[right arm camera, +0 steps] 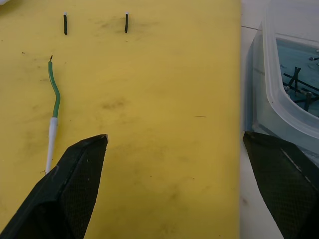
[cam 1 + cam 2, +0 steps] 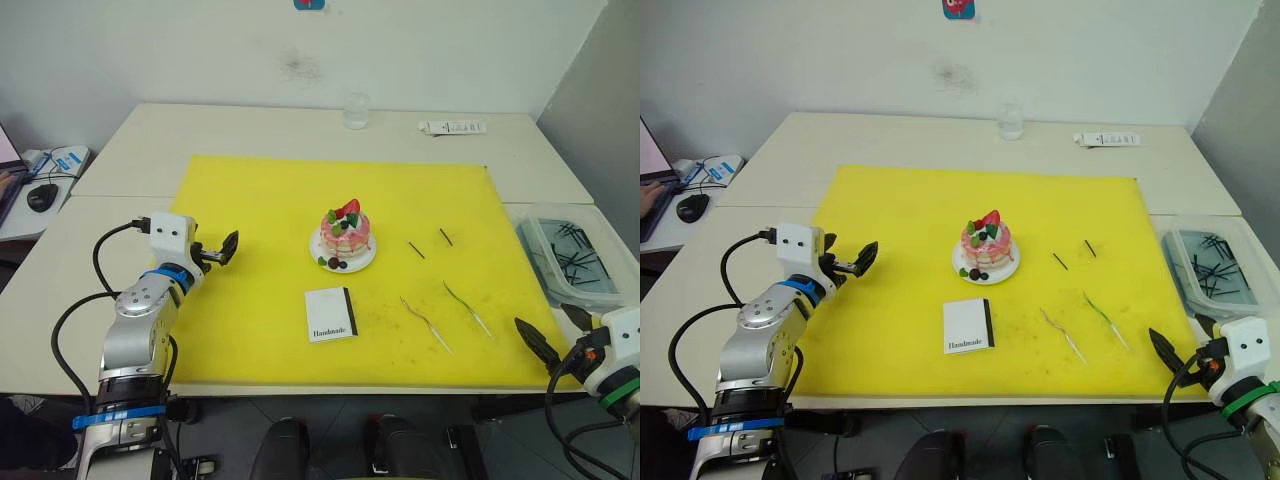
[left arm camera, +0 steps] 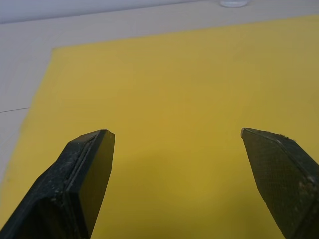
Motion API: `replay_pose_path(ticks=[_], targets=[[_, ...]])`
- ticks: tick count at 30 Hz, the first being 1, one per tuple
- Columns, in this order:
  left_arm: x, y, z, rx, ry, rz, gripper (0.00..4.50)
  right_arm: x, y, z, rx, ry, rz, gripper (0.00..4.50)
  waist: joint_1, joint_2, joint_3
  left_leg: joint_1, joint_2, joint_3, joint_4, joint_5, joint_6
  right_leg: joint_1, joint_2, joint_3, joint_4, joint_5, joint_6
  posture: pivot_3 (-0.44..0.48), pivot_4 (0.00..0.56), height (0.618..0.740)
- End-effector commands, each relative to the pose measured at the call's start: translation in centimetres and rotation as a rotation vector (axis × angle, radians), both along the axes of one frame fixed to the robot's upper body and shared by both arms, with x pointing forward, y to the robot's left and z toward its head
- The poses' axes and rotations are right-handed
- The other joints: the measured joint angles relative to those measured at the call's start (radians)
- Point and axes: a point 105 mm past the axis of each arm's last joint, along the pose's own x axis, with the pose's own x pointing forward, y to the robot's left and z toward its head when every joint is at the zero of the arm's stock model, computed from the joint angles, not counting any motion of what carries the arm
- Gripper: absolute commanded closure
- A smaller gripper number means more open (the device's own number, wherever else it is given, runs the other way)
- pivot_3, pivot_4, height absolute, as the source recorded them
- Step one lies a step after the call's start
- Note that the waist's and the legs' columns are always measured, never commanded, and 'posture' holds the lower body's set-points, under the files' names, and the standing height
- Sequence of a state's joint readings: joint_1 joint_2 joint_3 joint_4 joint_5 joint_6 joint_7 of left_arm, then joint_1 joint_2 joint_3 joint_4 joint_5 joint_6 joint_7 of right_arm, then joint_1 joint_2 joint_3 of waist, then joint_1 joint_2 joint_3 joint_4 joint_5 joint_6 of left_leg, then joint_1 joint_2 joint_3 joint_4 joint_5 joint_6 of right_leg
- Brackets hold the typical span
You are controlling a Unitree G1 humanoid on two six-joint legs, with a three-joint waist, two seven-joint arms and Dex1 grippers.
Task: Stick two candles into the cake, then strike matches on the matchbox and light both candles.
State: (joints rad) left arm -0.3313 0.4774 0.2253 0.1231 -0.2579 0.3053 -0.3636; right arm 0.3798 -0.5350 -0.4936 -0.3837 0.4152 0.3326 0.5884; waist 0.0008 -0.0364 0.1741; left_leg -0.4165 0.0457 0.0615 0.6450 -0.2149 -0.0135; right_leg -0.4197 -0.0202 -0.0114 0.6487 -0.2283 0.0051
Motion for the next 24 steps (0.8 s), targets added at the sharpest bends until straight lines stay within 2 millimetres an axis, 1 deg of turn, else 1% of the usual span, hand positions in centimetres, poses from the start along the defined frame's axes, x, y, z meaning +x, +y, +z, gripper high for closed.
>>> replay_pose_path(ticks=[1, 4, 17, 24], targets=[[0.06, 0.63, 0.64, 0.090, -0.004, 0.030, 0.01, 0.05, -0.55, 1.05, -0.029, -0.039, -0.009, 0.00, 0.000, 0.000, 0.000, 0.000, 0.000, 0.000, 0.000, 0.000, 0.000, 0.000, 0.000, 0.000, 0.000, 0.000, 0.000, 0.000, 0.150, 0.740], [-0.04, 0.67, 1.03, 0.078, -0.031, 0.032, 0.01, 0.26, -0.48, 1.10, -0.033, -0.040, -0.004, 0.00, 0.000, 0.000, 0.000, 0.000, 0.000, 0.000, 0.000, 0.000, 0.000, 0.000, 0.000, 0.000, 0.000, 0.000, 0.000, 0.000, 0.150, 0.740], [-0.17, 0.63, 1.24, 0.064, -0.041, 0.026, 0.01, 0.46, -0.44, 1.49, -0.034, -0.044, 0.008, 0.00, 0.000, 0.000, 0.000, 0.000, 0.000, 0.000, 0.000, 0.000, 0.000, 0.000, 0.000, 0.000, 0.000, 0.000, 0.000, 0.000, 0.150, 0.740], [-0.34, 0.66, 1.27, 0.061, -0.042, 0.022, 0.01, 0.26, -0.23, 1.47, -0.035, -0.034, 0.021, 0.00, 0.000, 0.000, 0.000, 0.000, 0.000, 0.000, 0.000, 0.000, 0.000, 0.000, 0.000, 0.000, 0.001, 0.000, 0.000, 0.000, 0.150, 0.740]])
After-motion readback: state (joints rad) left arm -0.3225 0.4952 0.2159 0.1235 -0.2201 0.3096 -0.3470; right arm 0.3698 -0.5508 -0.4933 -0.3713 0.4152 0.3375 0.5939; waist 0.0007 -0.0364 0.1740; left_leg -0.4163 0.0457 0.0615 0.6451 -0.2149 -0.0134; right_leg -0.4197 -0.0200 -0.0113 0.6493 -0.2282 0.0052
